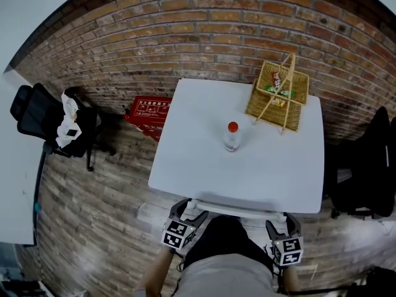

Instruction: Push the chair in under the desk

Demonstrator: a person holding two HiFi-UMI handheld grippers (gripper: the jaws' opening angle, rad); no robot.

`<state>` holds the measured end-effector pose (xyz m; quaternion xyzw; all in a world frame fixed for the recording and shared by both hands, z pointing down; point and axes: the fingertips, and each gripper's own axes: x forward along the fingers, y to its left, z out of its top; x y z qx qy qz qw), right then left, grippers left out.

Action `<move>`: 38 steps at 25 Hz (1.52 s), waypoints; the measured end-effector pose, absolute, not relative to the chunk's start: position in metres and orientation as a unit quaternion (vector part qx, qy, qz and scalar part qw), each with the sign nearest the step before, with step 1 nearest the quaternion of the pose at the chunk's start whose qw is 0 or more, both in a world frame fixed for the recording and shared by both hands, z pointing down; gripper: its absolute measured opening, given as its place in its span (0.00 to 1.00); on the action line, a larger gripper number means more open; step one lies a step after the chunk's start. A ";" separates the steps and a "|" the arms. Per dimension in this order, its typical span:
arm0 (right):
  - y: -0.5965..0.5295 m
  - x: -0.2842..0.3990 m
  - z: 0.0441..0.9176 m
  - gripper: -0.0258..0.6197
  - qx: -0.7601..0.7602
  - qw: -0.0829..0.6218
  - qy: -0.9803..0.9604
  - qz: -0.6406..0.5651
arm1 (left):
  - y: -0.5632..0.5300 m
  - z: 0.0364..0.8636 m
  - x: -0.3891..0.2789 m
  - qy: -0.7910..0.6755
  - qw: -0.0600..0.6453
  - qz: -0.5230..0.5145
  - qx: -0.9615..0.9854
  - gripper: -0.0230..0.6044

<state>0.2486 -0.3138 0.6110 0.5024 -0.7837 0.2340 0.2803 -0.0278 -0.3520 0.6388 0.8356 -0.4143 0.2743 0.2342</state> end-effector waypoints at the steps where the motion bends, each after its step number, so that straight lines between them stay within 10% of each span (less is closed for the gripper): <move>1: -0.314 0.248 0.611 0.49 0.502 0.280 -0.784 0.234 | -0.352 0.639 -0.028 -0.414 0.235 0.274 0.836 0.55; 24: -0.306 0.259 0.606 0.51 0.500 0.299 -0.787 0.201 | -0.343 0.639 -0.032 -0.429 0.273 0.244 0.826 0.55; 38: -0.356 0.255 0.523 0.50 0.538 0.184 -0.810 0.146 | -0.384 0.562 -0.070 -0.504 0.250 0.117 0.818 0.55</move>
